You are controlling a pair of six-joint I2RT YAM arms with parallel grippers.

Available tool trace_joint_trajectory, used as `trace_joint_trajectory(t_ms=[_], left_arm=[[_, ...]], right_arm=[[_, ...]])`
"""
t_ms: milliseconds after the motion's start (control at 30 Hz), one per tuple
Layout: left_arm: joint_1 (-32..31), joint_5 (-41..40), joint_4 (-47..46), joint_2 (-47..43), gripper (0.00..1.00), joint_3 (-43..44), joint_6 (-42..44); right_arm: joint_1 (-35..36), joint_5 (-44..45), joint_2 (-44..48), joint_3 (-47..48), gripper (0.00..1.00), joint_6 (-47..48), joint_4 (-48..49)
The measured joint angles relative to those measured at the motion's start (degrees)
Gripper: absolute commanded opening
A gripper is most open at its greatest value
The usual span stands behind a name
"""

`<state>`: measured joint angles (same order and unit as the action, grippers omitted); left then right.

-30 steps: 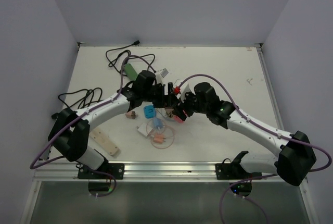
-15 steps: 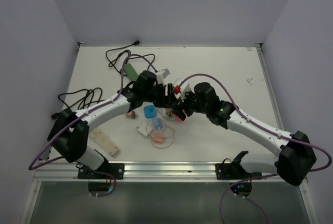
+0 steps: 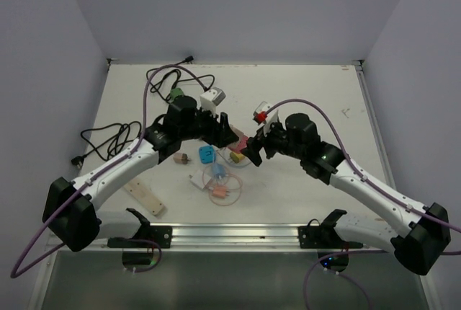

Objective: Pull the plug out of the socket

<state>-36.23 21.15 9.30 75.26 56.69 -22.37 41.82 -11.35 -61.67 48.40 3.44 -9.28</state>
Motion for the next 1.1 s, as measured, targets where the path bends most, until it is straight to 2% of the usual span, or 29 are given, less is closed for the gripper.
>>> trace_joint_trajectory(t_ms=[100, 333, 633, 800, 900, 1100], left_arm=[[1.5, 1.4, -0.8, -3.2, 0.00, -2.0, 3.8], [2.9, 5.7, -2.9, -10.5, 0.00, -7.4, 11.0], [3.0, 13.5, -7.5, -17.5, 0.00, -8.9, 14.7], [3.0, 17.7, -8.7, -19.4, 0.00, -8.9, 15.5], [3.0, 20.5, -8.8, -19.4, 0.00, -8.9, 15.6], [3.0, 24.7, -8.8, -19.3, 0.00, -8.8, 15.6]], right_arm=[[-2.4, -1.8, 1.1, 0.0, 0.89, -0.8, -0.5], [-12.7, -15.3, 0.0, 0.5, 0.87, -3.5, -0.4], [-14.5, -32.8, -6.7, 4.2, 0.82, -1.3, -0.6], [-14.5, -39.5, -7.4, 5.0, 0.80, 1.5, -0.9], [-14.5, -42.0, -7.4, 5.0, 0.77, 2.8, -1.0], [-14.5, -45.5, -7.4, 5.1, 0.58, 4.9, -1.7]])
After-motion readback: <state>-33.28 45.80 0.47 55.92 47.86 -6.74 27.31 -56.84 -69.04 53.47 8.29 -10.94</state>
